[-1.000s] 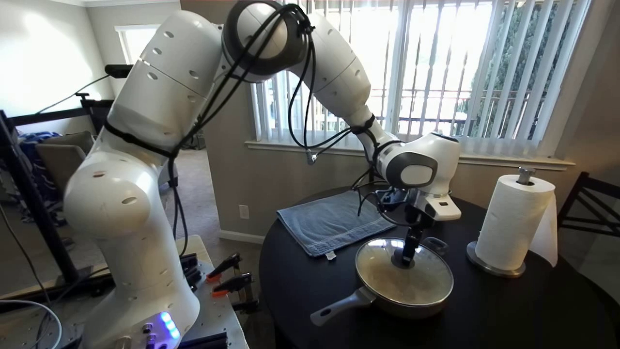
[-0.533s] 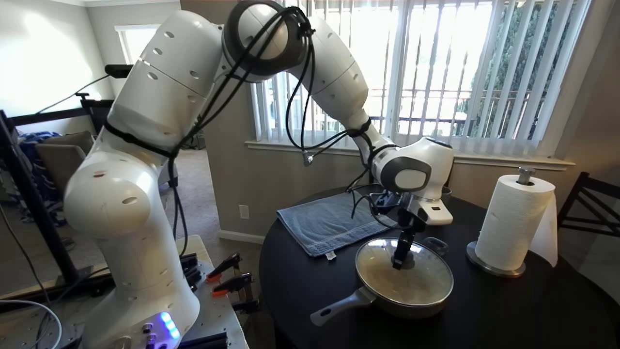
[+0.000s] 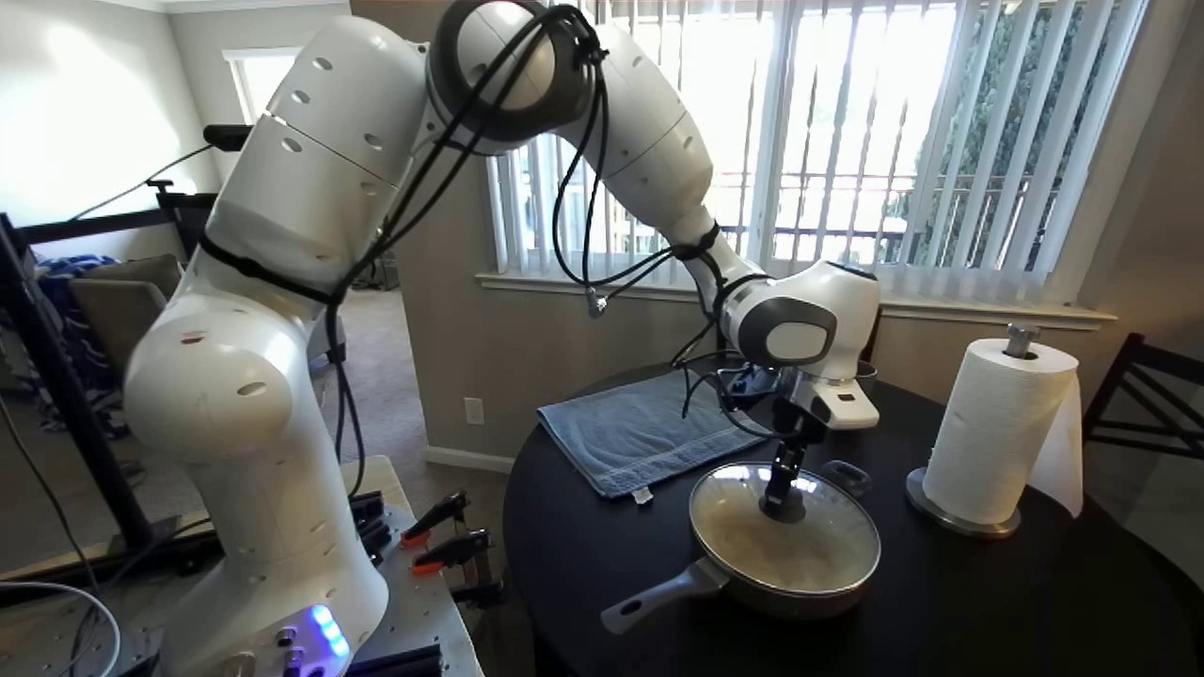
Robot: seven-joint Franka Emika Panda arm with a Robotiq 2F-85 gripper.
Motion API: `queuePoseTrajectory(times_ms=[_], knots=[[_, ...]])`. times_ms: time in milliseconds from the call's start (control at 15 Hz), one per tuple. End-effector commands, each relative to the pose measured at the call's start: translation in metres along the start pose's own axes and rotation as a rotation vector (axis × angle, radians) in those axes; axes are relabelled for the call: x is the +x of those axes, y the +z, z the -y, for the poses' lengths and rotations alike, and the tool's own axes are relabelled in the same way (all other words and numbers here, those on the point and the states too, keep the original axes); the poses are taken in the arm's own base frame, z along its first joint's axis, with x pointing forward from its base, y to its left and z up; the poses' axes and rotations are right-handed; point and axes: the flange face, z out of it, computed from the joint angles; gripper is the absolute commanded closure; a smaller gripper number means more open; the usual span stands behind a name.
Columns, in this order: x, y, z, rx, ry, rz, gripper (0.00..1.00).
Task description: Remove the lid from the top of the pot
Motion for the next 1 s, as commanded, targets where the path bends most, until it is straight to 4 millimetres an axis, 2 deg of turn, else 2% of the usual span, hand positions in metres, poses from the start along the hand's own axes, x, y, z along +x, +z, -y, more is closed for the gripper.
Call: queuePoseTrajectory(times_ms=[0, 267, 400, 533, 667, 933], knots=[[-0.01, -0.008, -0.008, 0.004, 0.013, -0.004, 0.67], [-0.021, -0.032, -0.015, 0.042, -0.006, -0.047, 0.67], [-0.031, -0.05, -0.016, 0.064, -0.037, -0.084, 0.67], [-0.046, -0.071, -0.006, 0.064, -0.102, -0.121, 0.67], [-0.066, -0.088, 0.013, 0.035, -0.182, -0.159, 0.67], [-0.12, -0.108, 0.07, -0.039, -0.392, -0.221, 0.67]])
